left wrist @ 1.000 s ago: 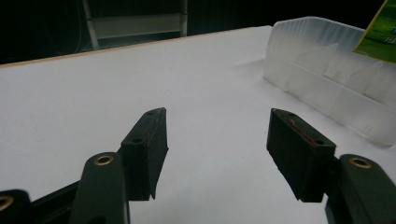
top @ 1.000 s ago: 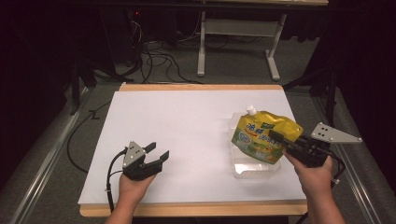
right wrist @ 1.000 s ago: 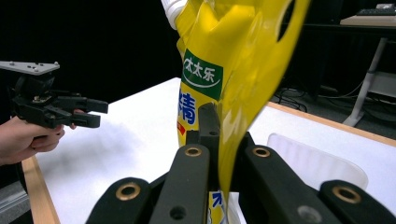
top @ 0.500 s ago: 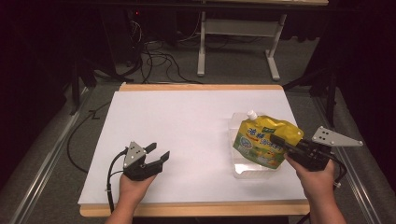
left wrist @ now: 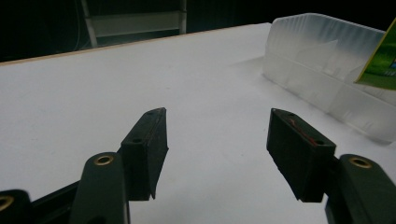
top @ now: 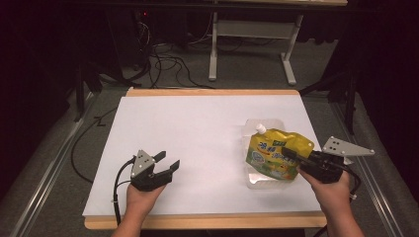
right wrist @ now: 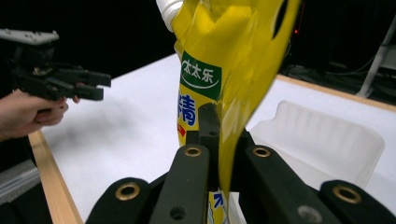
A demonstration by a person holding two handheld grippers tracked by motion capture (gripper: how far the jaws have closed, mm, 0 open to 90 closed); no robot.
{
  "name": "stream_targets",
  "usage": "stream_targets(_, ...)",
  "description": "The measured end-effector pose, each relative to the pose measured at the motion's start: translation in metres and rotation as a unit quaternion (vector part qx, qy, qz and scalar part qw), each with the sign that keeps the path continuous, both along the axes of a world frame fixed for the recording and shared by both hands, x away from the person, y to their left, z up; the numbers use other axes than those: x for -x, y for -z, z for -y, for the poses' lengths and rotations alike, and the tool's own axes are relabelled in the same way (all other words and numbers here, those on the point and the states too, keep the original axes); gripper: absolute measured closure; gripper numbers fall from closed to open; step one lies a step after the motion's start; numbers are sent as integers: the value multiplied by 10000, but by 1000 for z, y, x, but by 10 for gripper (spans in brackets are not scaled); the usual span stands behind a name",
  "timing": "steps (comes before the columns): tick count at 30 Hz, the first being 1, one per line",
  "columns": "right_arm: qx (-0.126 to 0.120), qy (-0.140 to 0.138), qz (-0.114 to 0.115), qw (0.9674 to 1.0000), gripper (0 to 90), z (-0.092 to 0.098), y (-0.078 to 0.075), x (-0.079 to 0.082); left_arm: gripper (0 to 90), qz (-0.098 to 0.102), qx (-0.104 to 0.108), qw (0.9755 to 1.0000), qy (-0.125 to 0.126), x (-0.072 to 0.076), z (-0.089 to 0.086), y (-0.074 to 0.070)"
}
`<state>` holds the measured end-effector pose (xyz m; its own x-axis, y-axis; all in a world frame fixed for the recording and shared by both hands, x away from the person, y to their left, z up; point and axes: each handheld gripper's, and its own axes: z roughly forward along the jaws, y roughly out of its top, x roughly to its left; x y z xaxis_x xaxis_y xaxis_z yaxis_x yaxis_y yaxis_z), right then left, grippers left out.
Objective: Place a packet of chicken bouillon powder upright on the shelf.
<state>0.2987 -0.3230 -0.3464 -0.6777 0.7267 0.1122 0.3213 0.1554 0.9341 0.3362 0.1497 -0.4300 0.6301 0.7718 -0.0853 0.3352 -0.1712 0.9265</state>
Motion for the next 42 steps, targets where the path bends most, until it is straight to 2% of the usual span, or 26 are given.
stream_targets(8,-16,143,-115,9998,900,6,9,0,389,-10,-3,10000,12,0,-1,0)
stream_targets(13,17,208,-104,9997,900,11,7,4,389,-29,-10,10000,8,-1,0,1)
stream_targets(20,140,237,-247,9993,900,9,17,1,390,-30,-14,10000,14,-1,0,1)
stream_targets(24,188,266,-392,9987,900,7,28,-4,390,-32,-11,10000,16,-1,1,1)
stream_targets(29,17,374,-446,9983,900,12,34,-7,390,-32,-14,10000,25,0,0,1)
stream_targets(32,9,439,-479,9979,828,14,36,-7,389,-28,-6,10000,37,0,1,1)
stream_targets(34,-27,472,-450,9979,714,15,36,-6,389,-30,-5,10000,53,0,1,1)
stream_targets(39,-184,775,-233,9965,456,20,26,-1,389,-34,-25,9999,103,1,4,0)
stream_targets(42,-238,924,-89,9954,353,22,19,3,389,-35,-39,9999,149,1,5,0)
